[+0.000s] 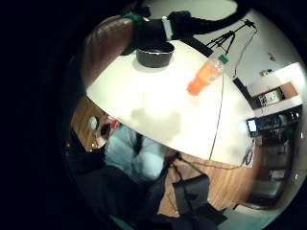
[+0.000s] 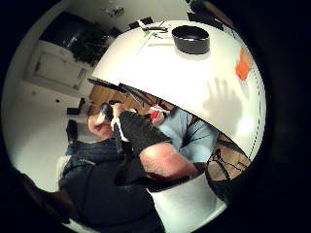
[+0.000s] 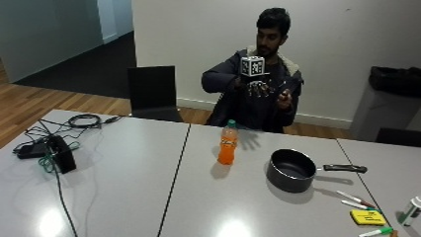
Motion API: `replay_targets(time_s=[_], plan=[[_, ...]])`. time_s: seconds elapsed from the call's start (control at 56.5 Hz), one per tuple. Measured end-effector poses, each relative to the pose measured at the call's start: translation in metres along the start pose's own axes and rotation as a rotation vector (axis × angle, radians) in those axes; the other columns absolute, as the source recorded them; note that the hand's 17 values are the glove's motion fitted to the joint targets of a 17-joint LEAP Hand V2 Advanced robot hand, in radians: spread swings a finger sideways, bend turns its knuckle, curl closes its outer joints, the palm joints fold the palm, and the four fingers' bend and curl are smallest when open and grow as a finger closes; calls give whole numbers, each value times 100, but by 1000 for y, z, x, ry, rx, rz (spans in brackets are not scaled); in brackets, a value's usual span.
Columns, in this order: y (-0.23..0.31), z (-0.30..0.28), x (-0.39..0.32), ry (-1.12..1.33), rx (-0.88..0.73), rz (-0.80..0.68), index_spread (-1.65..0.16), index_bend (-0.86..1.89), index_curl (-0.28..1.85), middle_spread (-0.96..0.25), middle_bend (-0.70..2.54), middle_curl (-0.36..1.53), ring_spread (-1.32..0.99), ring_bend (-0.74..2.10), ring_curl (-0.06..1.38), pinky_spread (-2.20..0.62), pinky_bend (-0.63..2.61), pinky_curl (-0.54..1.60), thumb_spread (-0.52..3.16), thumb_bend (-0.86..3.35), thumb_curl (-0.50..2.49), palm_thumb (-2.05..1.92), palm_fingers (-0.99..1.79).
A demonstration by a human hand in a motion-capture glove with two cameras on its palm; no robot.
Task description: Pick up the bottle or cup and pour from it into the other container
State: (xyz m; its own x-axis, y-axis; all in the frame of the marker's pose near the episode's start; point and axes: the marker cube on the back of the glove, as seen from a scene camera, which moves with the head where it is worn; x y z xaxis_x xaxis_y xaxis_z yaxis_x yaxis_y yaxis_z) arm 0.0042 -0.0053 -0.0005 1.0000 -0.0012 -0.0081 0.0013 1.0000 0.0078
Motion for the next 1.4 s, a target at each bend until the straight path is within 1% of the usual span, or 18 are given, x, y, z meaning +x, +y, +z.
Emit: replay_targets(time_s=[0.106, 0.248, 0.354, 0.478, 0.602, 0.761, 0.832, 0.867, 0.956, 1.026, 1.08, 1.115, 1.133, 1.186, 1.203, 1.257, 1.345, 1.398], plan=[[-2, 3, 1, 8, 3, 9, -28, 17, 14, 1, 25, 12, 13, 26, 11, 25, 47, 18, 67, 9, 11, 22, 51], [5, 7, -4, -6, -6, 18, -34, 15, 19, 1, 24, 18, 17, 26, 15, 31, 47, 23, 87, 4, 17, 24, 49], [-5, 6, 4, 5, 9, 3, -36, 15, 21, 2, 23, 21, 18, 25, 17, 32, 47, 25, 93, 0, 20, 25, 48], [8, 4, -4, 11, -11, 25, -37, 15, 23, 2, 21, 24, 19, 25, 19, 33, 46, 27, 97, -2, 23, 26, 47], [-19, -9, 20, 49, -5, -5, -37, 14, 24, 2, 20, 26, 19, 24, 21, 34, 46, 29, 99, -2, 26, 26, 46], [8, 0, 16, 64, 1, 45, -38, 14, 25, 2, 20, 28, 20, 23, 22, 34, 46, 31, 100, -3, 28, 26, 45], [-2, -2, 36, 66, 17, 55, -38, 14, 25, 2, 19, 29, 20, 23, 23, 34, 46, 31, 100, -3, 28, 25, 44], [3, -2, 41, 64, 13, 84, -38, 14, 25, 2, 20, 30, 20, 23, 23, 34, 46, 32, 100, -3, 28, 25, 44], [6, -1, 62, 85, 83, 300, -38, 13, 25, 3, 19, 30, 20, 22, 24, 35, 48, 33, 99, -3, 29, 25, 41], [17, 0, 86, 104, 63, 238, -38, 13, 25, 4, 19, 31, 20, 19, 24, 34, 50, 34, 98, -3, 30, 24, 37], [10, 0, 106, 99, 95, 320, -37, 13, 25, 5, 18, 30, 21, 18, 23, 35, 53, 35, 97, -3, 30, 24, 32], [8, 0, 119, 94, 102, 331, -37, 12, 25, 6, 18, 30, 21, 16, 23, 35, 56, 36, 96, -3, 30, 24, 28], [4, 2, 127, 95, 131, 356, -37, 12, 24, 7, 18, 30, 21, 15, 22, 35, 58, 36, 95, -3, 30, 25, 24], [-16, 7, 150, 108, 301, 519, -37, 12, 24, 10, 17, 30, 22, 15, 21, 36, 62, 37, 94, -3, 31, 25, 18], [-17, 9, 157, 105, 310, 524, -36, 12, 24, 10, 17, 30, 22, 16, 21, 36, 63, 38, 93, -3, 31, 25, 17], [-7, 13, 171, 65, 205, 437, -36, 12, 23, 12, 17, 29, 23, 16, 20, 36, 66, 38, 92, -3, 32, 26, 12], [-1, 24, 200, 18, 123, 387, -34, 12, 23, 15, 17, 29, 23, 18, 20, 36, 70, 39, 89, -3, 32, 27, 6], [-4, 32, 218, -17, 123, 400, -33, 12, 22, 16, 18, 29, 24, 18, 20, 36, 72, 39, 88, -3, 33, 28, 2]])
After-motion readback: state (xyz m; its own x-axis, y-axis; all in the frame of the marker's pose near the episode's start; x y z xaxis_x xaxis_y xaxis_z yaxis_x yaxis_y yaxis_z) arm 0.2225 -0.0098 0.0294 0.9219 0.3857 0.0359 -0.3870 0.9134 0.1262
